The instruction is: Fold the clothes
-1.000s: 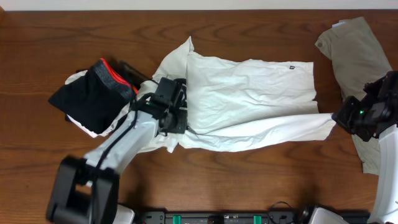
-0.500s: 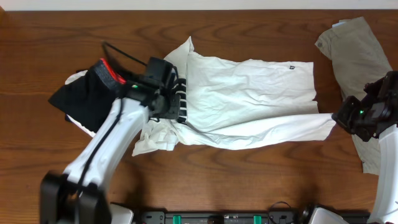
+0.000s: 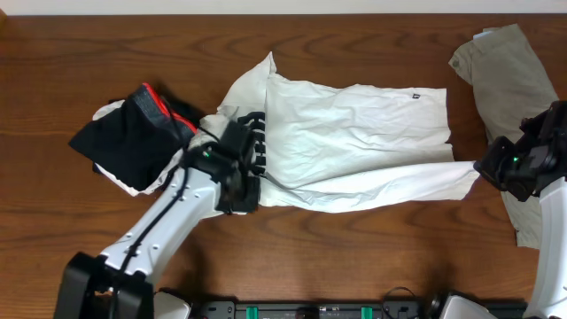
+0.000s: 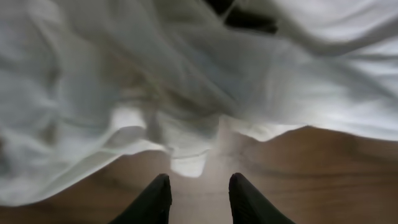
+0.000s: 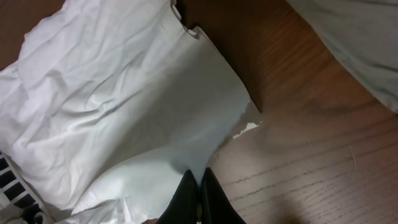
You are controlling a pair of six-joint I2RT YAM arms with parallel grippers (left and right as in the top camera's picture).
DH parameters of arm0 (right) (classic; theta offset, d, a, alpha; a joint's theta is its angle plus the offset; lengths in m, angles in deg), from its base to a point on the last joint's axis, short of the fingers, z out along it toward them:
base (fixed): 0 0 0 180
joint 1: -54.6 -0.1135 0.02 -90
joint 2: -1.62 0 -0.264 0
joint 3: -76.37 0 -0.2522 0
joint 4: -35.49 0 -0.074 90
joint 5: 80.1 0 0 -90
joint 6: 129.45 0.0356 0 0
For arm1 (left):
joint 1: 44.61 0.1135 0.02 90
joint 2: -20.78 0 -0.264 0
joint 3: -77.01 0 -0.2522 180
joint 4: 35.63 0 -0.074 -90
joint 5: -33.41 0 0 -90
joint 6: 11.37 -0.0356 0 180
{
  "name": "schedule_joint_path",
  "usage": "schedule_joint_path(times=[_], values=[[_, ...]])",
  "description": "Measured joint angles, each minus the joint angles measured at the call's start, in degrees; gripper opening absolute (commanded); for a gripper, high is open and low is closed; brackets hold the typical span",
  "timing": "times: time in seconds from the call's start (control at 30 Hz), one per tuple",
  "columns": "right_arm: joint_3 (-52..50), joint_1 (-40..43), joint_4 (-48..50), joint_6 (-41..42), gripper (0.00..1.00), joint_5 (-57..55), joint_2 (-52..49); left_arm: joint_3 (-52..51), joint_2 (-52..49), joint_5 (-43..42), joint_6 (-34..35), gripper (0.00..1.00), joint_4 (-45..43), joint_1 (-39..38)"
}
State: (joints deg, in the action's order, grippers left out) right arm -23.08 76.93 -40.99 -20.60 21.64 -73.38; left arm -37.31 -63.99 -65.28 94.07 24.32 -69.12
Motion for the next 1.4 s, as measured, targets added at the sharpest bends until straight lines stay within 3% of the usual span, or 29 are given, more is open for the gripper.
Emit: schedule_joint_path(times=[0.13, 0.47, 0.57, 0.6, 0.73, 0.87, 1.07, 1.23, 1.4], values=[[0.0, 0.0, 0.2, 0.0, 0.01, 0.0, 0.0, -3.8, -0.1, 0.6, 0.6, 0.39, -4.6, -0.3], [0.0, 0.0, 0.2, 0.0, 0.01, 0.0, 0.0, -6.4, -0.9, 2.3, 0.9, 0.38, -12.1, -0.3], [0.0, 0.0, 0.2, 0.0, 0.01, 0.0, 0.0, -6.5, -1.0, 2.7, 1.2, 0.19, -12.4, -0.3], [0.0, 0.0, 0.2, 0.0, 0.01, 0.0, 0.0, -6.5, -1.0, 2.8, 1.4, 0.08, -12.4, -0.3], [0.0, 0.0, 0.2, 0.0, 0.01, 0.0, 0.0, -6.4, -1.0, 3.1, 1.0, 0.06, -11.9, -0.3], [0.0, 0.0, 0.4, 0.0, 0.01, 0.0, 0.0, -4.8, -0.9, 3.1, 1.3, 0.06, -4.8, -0.3], [0.0, 0.0, 1.5, 0.0, 0.01, -2.2, 0.0, 10.8, 5.5, 2.9, 1.2, 0.06, 11.5, -0.3], [0.0, 0.0, 2.1, 0.0, 0.01, -3.8, 0.0, 22.4, 15.0, 4.5, 1.2, 0.06, 17.5, -0.3], [0.0, 0.0, 2.4, -0.1, 0.01, -5.1, 0.0, 24.0, 21.4, 5.7, 1.1, 0.06, 22.2, -0.3]])
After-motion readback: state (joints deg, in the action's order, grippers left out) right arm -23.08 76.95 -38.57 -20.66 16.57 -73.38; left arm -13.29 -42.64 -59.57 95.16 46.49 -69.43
